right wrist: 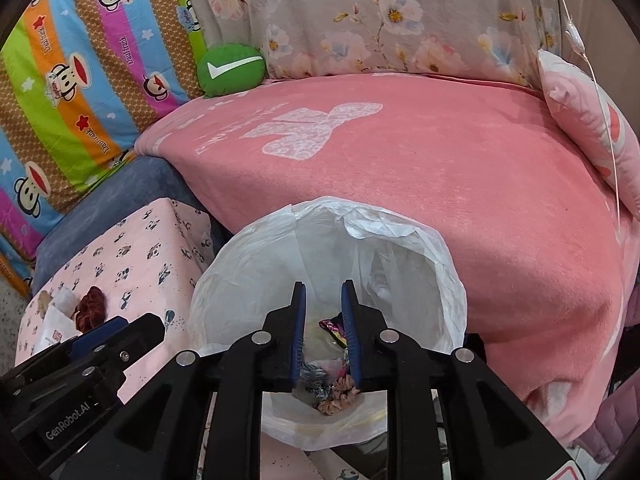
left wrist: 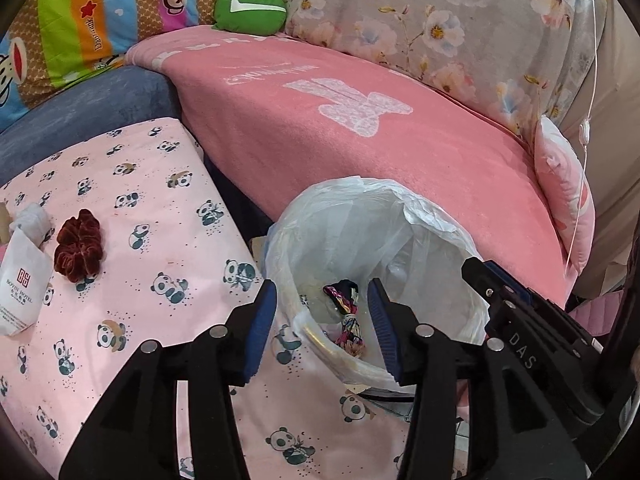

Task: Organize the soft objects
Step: 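Grasp the dark red scrunchie with the right tool while the left tool grasps the white hotel packet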

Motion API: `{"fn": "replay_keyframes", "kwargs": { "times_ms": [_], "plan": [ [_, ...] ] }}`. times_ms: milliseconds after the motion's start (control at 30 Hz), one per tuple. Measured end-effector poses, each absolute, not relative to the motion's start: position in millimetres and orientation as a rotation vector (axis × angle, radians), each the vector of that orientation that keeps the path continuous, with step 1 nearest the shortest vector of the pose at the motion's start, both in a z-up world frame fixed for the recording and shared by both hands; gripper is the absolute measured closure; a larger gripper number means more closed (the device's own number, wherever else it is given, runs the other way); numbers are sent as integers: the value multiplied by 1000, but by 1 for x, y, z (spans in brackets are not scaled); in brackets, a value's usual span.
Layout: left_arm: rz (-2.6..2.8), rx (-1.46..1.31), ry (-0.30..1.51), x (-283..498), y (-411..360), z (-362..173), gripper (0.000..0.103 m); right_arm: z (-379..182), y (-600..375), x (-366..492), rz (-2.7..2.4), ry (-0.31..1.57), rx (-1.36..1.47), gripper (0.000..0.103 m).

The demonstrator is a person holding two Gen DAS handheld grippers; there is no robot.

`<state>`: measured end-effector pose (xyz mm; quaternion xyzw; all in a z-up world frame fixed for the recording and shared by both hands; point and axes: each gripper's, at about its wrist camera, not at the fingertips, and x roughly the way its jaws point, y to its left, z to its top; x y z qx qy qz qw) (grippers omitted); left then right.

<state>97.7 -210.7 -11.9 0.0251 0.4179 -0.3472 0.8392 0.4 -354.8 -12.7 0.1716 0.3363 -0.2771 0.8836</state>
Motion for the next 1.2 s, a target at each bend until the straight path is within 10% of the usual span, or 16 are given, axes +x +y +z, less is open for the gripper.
{"fn": "replay_keyframes", "kwargs": {
  "times_ms": [1200],
  "plan": [
    [-202,-92,891,187,44,-51,62,-37,-154,147,-95,806,245,68]
  ]
}}
